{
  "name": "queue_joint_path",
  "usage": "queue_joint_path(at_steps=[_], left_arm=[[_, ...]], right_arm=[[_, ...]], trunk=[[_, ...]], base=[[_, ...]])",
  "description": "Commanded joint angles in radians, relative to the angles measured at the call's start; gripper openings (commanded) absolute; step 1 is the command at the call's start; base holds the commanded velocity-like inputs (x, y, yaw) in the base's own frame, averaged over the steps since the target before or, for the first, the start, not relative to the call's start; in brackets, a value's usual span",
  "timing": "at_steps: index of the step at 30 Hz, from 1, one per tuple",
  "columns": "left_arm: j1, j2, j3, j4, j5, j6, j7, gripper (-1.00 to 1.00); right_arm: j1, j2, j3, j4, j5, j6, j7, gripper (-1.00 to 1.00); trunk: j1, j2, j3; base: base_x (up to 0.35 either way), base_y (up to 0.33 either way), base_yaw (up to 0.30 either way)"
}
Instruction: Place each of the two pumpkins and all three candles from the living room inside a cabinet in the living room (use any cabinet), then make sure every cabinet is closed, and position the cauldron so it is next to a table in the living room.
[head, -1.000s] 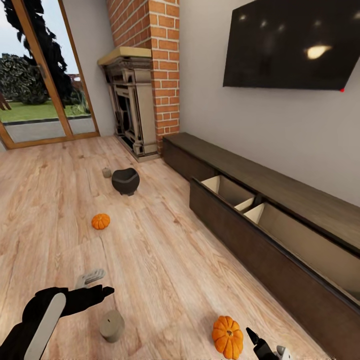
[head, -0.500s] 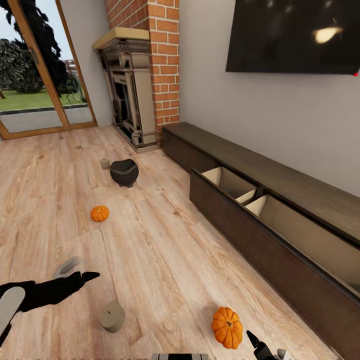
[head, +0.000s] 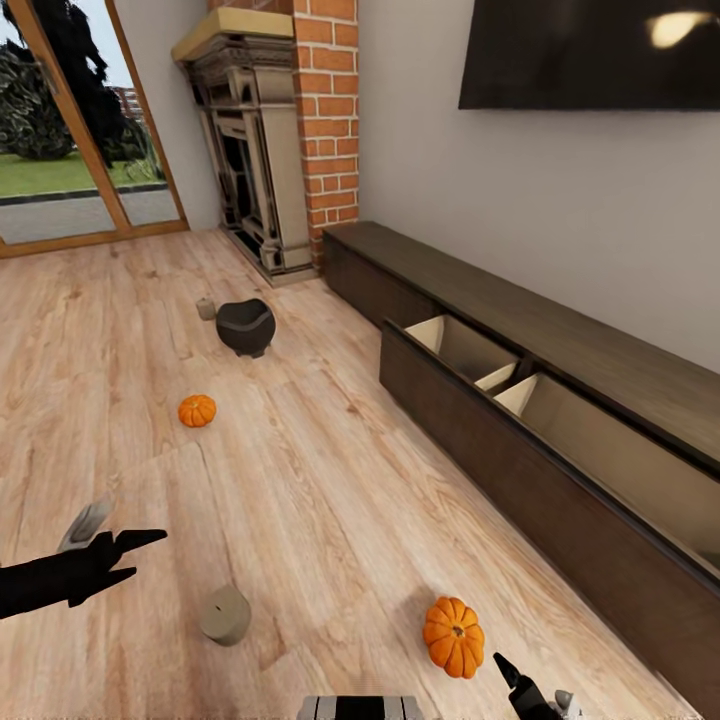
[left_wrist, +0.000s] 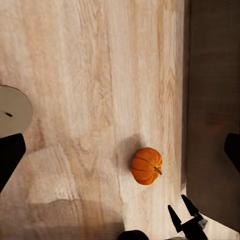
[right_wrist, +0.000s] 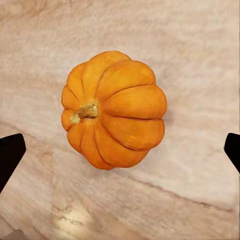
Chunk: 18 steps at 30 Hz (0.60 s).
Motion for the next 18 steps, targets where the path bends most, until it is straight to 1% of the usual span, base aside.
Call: queue_joint_path(at_steps=[1, 6, 9, 11, 12, 16, 18], left_arm=[[0.0, 0.0, 0.001, 0.0, 0.012, 0.004, 0.01, 1.0], [0.0, 0.002, 0.0, 0.001, 0.015, 0.004, 0.01, 1.0], [0.0, 0.002, -0.001, 0.001, 0.014, 0.004, 0.01, 1.0], [0.0, 0.002, -0.001, 0.001, 0.015, 0.004, 0.01, 1.0], [0.0, 0.002, -0.001, 0.001, 0.015, 0.004, 0.01, 1.0], [0.0, 0.002, -0.001, 0.001, 0.016, 0.004, 0.01, 1.0], [0.001, 0.002, 0.0, 0.003, 0.016, 0.004, 0.01, 1.0]], right_arm=[[-0.003, 0.0, -0.004, -0.002, -0.011, 0.01, 0.006, 1.0], [-0.061, 0.006, -0.007, -0.005, -0.012, 0.032, 0.01, 1.0], [-0.078, 0.007, -0.008, -0.008, -0.02, 0.067, 0.012, 1.0], [-0.094, 0.007, -0.009, -0.008, -0.048, 0.083, 0.01, 1.0], [-0.107, 0.007, -0.009, -0.006, -0.078, 0.099, 0.009, 1.0], [-0.124, 0.007, -0.009, -0.002, -0.164, 0.14, -0.006, 1.0], [-0.128, 0.007, -0.009, -0.002, -0.185, 0.145, -0.023, 1.0]], trunk=[[0.0, -0.001, -0.005], [0.002, -0.002, -0.024], [0.004, -0.002, -0.036], [0.004, -0.002, -0.036], [0.004, -0.002, -0.036], [0.006, -0.003, -0.051], [0.007, -0.004, -0.059]], base=[[0.0, 0.0, 0.0], [0.0, 0.0, 0.0], [0.0, 0.0, 0.0], [0.0, 0.0, 0.0], [0.0, 0.0, 0.0], [0.0, 0.0, 0.0], [0.0, 0.0, 0.0]])
